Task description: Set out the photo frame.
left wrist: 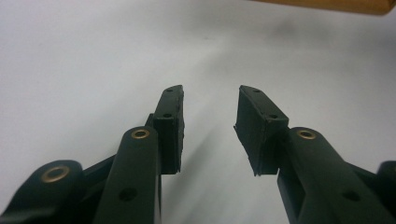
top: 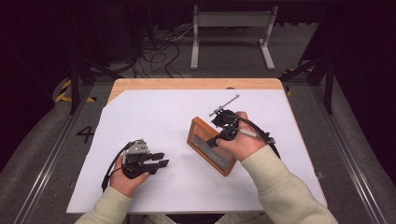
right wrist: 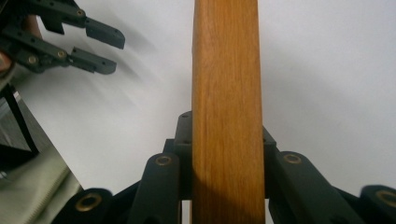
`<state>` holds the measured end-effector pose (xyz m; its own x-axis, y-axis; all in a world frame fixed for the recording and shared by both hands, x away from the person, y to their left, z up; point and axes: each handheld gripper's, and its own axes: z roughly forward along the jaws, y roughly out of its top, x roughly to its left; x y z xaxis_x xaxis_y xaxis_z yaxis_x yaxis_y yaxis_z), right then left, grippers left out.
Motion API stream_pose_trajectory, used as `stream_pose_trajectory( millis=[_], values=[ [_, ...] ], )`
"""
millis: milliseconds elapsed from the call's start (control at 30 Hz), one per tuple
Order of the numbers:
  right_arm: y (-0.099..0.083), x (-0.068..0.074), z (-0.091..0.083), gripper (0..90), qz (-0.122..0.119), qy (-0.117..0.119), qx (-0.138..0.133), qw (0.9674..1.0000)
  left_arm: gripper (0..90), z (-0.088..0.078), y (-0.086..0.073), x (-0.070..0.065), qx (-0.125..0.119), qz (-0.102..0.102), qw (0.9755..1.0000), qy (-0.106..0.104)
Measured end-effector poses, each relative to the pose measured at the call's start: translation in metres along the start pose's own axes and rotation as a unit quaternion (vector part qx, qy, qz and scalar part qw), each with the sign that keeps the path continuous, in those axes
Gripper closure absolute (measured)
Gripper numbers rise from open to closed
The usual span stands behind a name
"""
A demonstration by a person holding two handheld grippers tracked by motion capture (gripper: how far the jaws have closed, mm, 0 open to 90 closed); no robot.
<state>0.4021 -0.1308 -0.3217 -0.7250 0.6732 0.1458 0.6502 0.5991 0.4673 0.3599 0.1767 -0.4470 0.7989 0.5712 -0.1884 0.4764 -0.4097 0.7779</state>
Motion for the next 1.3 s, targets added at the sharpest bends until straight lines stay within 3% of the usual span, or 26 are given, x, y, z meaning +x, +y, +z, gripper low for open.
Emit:
stream_pose_trajectory(
  millis=[100,167,267,333,467,567,733,800,933,1000,1200,1300],
  values=[
    [0.007,-0.003,-0.004,72.5,-0.079,-0.002,0.008,0.9968,63.0,-0.003,-0.003,0.002,-0.003,-0.005,1.0,0.002],
    [0.011,-0.004,-0.005,72.5,-0.113,0.002,0.011,0.9936,63.2,-0.005,-0.004,0.002,-0.005,-0.008,1.0,0.003],
    [0.018,-0.008,-0.006,72.5,-0.169,0.017,0.019,0.9852,63.3,-0.007,-0.007,0.003,-0.006,-0.01,0.9999,0.006],
    [0.021,-0.01,-0.006,72.6,-0.192,0.028,0.02,0.9808,63.4,-0.009,-0.008,0.003,-0.007,-0.013,0.9999,0.009],
    [0.025,-0.013,-0.003,72.6,-0.244,0.048,0.021,0.9685,63.7,-0.01,-0.009,0.004,-0.006,-0.015,0.9998,0.008],
    [0.028,-0.013,0.0,72.6,-0.289,0.055,0.027,0.9554,63.8,-0.009,-0.009,0.004,-0.005,-0.015,0.9998,0.008],
    [0.03,-0.019,0.006,72.6,-0.325,0.073,0.04,0.9419,63.8,-0.008,-0.009,0.004,-0.004,-0.016,0.9998,0.005],
    [0.03,-0.02,0.008,72.7,-0.328,0.075,0.04,0.9409,63.8,-0.008,-0.009,0.004,-0.004,-0.02,0.9998,0.005],
    [0.03,-0.026,0.014,72.7,-0.347,0.081,0.046,0.933,63.8,-0.008,-0.009,0.005,-0.004,-0.017,0.9998,0.003],
    [0.029,-0.03,0.02,72.7,-0.35,0.092,0.054,0.9306,63.8,-0.008,-0.009,0.005,-0.003,-0.016,0.9999,0.001],
    [0.024,-0.035,0.031,72.6,-0.34,0.099,0.056,0.9337,63.8,-0.007,-0.01,0.005,0.0,-0.021,0.9998,0.0],
    [0.021,-0.036,0.039,72.6,-0.34,0.108,0.053,0.9326,63.8,-0.006,-0.009,0.005,0.0,-0.02,0.9998,-0.001]
  ],
)
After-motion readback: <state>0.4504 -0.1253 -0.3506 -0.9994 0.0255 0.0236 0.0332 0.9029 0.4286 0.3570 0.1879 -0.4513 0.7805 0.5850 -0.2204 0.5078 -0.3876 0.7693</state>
